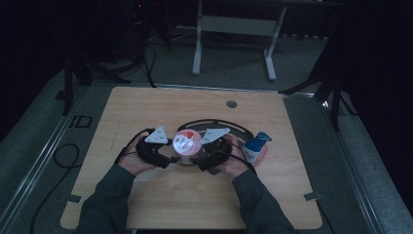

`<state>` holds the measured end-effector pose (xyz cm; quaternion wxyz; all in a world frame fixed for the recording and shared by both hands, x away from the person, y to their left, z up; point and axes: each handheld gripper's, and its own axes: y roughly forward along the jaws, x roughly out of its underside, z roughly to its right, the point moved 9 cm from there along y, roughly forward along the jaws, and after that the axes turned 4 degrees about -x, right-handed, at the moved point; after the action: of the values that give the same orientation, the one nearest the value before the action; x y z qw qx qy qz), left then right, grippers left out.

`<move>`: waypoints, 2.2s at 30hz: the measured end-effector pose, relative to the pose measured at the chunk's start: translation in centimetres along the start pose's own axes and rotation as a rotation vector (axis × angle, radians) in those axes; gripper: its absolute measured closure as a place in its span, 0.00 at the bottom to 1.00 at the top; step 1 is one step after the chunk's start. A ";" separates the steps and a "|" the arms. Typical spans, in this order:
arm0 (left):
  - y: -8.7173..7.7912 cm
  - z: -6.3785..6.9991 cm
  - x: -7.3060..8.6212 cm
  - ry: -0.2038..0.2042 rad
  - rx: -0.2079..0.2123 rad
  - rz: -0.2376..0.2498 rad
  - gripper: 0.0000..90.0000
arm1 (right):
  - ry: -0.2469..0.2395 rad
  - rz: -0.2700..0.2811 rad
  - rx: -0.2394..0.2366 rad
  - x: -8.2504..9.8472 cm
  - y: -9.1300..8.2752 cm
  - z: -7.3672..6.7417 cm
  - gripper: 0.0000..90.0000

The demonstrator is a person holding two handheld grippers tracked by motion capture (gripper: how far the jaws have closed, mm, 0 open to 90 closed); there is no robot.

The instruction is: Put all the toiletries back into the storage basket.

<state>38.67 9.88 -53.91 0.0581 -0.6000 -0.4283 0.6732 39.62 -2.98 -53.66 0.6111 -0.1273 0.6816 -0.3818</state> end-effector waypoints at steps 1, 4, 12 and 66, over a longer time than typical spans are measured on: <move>0.0 -0.2 -0.2 0.005 -0.002 0.000 0.32 | 0.000 0.000 0.000 -0.1 0.0 0.1 0.18; 0.0 -0.4 -0.3 0.008 -0.004 0.000 0.32 | 0.003 0.000 -0.003 -0.2 0.0 0.3 0.18; 0.3 -1.0 -0.7 0.022 -0.003 -0.015 0.32 | 0.032 0.006 -0.014 -0.2 0.2 1.0 0.18; 3.1 -4.6 -2.1 -0.008 0.005 -0.030 0.32 | 0.110 -0.048 0.031 -0.9 1.8 5.2 0.14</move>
<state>44.55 9.03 -53.93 0.0680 -0.5907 -0.4359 0.6755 45.18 -3.05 -54.00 0.5652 -0.1128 0.7050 -0.4133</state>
